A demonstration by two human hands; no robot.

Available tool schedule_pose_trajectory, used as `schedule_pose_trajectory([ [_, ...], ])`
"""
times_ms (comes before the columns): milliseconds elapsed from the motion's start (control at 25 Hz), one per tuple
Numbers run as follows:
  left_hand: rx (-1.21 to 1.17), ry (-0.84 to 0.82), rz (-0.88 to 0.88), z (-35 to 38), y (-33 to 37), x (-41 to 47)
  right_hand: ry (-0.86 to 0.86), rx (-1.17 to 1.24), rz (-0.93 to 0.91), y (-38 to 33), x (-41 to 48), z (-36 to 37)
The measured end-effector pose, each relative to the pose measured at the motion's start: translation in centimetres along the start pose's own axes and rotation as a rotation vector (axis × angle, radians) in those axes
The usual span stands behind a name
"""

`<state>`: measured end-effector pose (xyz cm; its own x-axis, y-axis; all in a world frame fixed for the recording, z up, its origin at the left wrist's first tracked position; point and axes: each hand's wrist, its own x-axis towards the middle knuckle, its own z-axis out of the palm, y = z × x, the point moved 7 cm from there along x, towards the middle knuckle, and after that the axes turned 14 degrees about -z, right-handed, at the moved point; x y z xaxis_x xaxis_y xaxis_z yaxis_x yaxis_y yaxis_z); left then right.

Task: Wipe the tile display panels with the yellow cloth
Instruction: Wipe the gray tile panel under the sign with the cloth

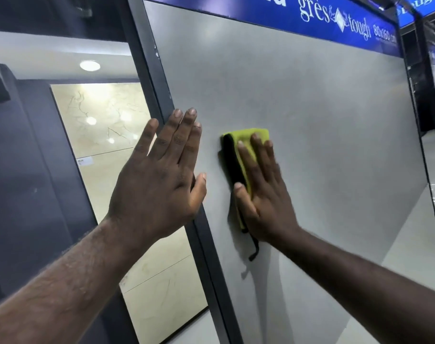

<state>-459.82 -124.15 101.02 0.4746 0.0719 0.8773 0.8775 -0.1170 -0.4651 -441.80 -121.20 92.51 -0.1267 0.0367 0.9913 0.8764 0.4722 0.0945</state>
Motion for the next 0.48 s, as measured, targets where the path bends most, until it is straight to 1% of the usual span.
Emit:
schedule_pose_trajectory([
  [40, 0.029, -0.008, 0.01, 0.1, 0.5, 0.2, 0.042, 0.009, 0.116, 3.1, 0.8, -0.5],
  [80, 0.057, -0.019, 0.013, 0.3, 1.0, 0.6, 0.063, 0.064, 0.269, 5.5, 1.9, -0.8],
  [120, 0.083, -0.029, 0.012, 0.5, 1.6, 1.1, 0.066, 0.103, 0.362, 6.7, 2.6, -0.8],
  [160, 0.107, -0.036, 0.009, 0.7, 2.2, 1.7, 0.056, 0.094, 0.326, 6.6, 2.7, -0.7],
  [240, 0.131, -0.055, -0.004, 1.2, 3.3, 2.7, -0.021, 0.056, 0.039, 5.0, 1.1, -0.4],
  [280, 0.138, -0.071, -0.011, 1.4, 3.7, 3.0, -0.058, 0.051, -0.065, 5.1, -0.3, -0.3],
  [320, 0.143, -0.087, -0.014, 1.7, 4.0, 3.1, -0.057, 0.045, -0.097, 6.4, -0.8, -0.8],
  [360, 0.146, -0.097, -0.016, 1.9, 4.4, 3.2, -0.029, 0.037, -0.042, 8.6, -0.4, -1.4],
  [440, 0.145, -0.095, -0.013, 2.1, 5.3, 3.5, 0.022, 0.102, 0.196, 12.8, 2.1, -1.9],
  [480, 0.148, -0.092, -0.012, 2.2, 5.8, 3.9, 0.02, 0.128, 0.254, 13.8, 3.1, -2.0],
])
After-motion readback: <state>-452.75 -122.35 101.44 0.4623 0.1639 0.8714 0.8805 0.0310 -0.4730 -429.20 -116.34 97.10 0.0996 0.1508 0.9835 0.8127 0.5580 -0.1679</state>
